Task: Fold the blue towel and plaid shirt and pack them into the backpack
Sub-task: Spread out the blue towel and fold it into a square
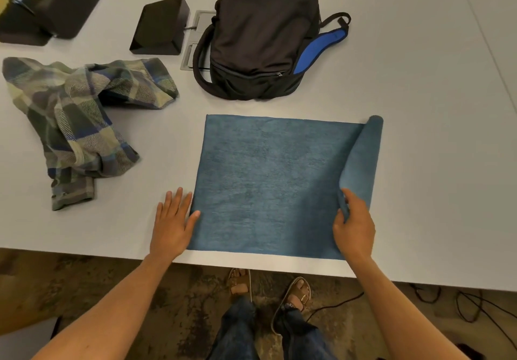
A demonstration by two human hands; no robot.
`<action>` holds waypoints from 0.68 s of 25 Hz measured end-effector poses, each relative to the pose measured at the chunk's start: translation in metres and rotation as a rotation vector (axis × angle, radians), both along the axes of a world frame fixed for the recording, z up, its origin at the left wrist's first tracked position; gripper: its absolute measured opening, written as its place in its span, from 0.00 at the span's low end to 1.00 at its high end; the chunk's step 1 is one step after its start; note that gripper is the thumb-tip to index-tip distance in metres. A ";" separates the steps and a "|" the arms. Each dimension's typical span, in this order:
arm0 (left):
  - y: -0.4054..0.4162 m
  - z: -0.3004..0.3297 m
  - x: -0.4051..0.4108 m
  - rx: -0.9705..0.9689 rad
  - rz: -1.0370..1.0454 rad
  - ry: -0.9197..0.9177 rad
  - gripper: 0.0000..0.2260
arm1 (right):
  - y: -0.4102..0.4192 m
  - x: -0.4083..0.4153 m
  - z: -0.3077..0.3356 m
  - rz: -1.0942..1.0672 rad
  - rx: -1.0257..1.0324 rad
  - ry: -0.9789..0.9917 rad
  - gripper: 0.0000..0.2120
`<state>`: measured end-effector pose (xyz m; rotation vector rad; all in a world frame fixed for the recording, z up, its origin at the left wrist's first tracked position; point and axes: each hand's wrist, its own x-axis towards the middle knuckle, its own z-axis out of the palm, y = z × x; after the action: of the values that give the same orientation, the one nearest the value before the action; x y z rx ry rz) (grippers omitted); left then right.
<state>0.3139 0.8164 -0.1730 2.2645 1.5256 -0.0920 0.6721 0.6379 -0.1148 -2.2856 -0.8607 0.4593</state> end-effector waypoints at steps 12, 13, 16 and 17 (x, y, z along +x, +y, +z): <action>0.064 -0.021 -0.019 0.026 -0.140 0.048 0.33 | 0.057 -0.129 -0.024 0.339 0.034 0.083 0.21; 0.066 -0.022 -0.020 0.034 -0.152 0.057 0.33 | 0.054 -0.129 -0.025 0.326 0.022 0.082 0.20; 0.077 -0.024 -0.017 0.060 -0.181 0.077 0.33 | 0.048 -0.116 -0.026 0.279 -0.036 0.016 0.17; 0.080 -0.024 -0.014 0.066 -0.183 0.074 0.33 | 0.046 -0.110 -0.025 0.279 -0.074 0.000 0.17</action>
<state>0.2996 0.8964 -0.1973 2.4750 1.3720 -0.1820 0.5620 0.6837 -0.1395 -2.2394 -1.1879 0.6227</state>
